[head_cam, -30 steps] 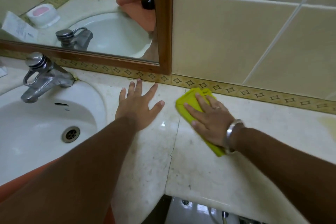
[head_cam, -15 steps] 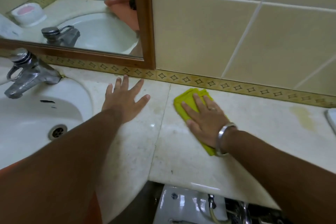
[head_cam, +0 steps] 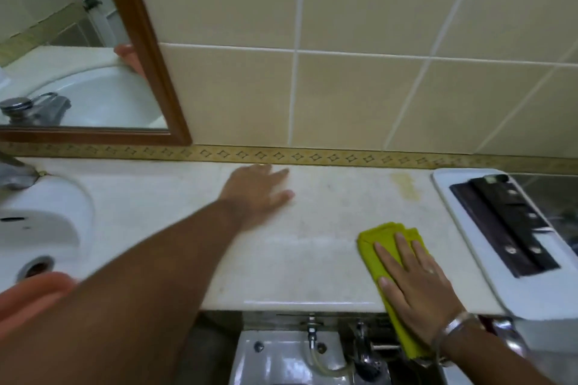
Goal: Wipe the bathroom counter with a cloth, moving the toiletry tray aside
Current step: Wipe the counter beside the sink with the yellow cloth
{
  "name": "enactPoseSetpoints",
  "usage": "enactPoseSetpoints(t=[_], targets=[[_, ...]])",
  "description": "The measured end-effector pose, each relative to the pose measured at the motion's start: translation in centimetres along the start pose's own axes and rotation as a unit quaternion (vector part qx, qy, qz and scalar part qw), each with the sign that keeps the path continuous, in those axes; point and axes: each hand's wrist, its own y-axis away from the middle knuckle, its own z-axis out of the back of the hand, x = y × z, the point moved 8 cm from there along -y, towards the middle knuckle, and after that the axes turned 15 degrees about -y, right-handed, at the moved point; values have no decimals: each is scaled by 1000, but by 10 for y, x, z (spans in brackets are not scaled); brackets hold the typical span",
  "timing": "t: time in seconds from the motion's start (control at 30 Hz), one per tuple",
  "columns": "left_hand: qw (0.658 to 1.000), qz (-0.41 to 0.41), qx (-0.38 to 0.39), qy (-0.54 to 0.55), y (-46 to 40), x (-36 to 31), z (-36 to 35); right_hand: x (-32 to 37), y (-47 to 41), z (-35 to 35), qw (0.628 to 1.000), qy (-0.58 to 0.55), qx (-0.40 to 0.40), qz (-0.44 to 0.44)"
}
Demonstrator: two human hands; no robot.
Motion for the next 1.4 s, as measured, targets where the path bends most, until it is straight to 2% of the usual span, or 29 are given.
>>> enactPoseSetpoints(t=[0.07,0.13,0.2,0.33,0.47,0.53,0.57,0.63,0.67,0.7,0.77,0.87,0.93,0.97,1.0,1.03,1.1,1.13,1.2,1.3,1.33,1.4], targets=[[999,-33,-13,40,-13,-48,0,-19,9,2,998,-14,-23,-64],[998,-28,-2,47,-23,-69,-12,-34,5,6,993,-16,-41,-112],[999,0,15,35,-27,-73,-28,-46,-14,13,986,-37,-63,-151],[999,10,-19,30,-31,-71,-38,-60,-83,32,961,-82,-104,-244],[999,22,-35,29,-32,-68,-39,-46,-151,50,916,-156,-144,-340],[999,24,-35,31,-31,-68,-40,-29,-166,51,927,-152,-131,-315],[999,24,-34,30,-31,-67,-40,-18,-167,45,952,-127,-120,-252],[999,21,-34,32,-32,-68,-38,8,-141,29,991,-84,-81,-69],[999,21,-34,34,-32,-68,-37,13,-119,22,995,-80,-62,-2],[999,21,-34,32,-31,-67,-36,8,-100,21,995,-85,-52,26],[999,16,-31,27,-30,-68,-36,-21,-95,29,994,-90,-62,-16],[999,20,-33,29,-32,-68,-35,-51,-133,52,966,-112,-128,-193],[999,18,-30,30,-33,-68,-36,-41,-158,56,947,-135,-128,-263],[999,18,-29,29,-33,-68,-37,-29,-163,51,956,-118,-113,-245],[999,19,-30,30,-32,-68,-36,-15,-160,43,976,-86,-94,-179],[999,20,-31,31,-32,-68,-36,2,-146,33,992,-60,-75,-76],[999,21,-32,31,-31,-67,-35,16,-96,19,994,-20,-53,89],[999,19,-32,29,-32,-68,-35,7,-77,18,992,-20,-55,114],[999,14,-27,23,-32,-68,-35,-35,-76,28,997,-27,-69,37],[999,16,-29,23,-33,-67,-36,-67,-118,48,983,-53,-81,-157],[999,16,-29,22,-33,-67,-36,-58,-132,49,979,-57,-80,-180],[999,17,-26,19,-32,-67,-38,-19,-138,36,989,-43,-68,-126]])
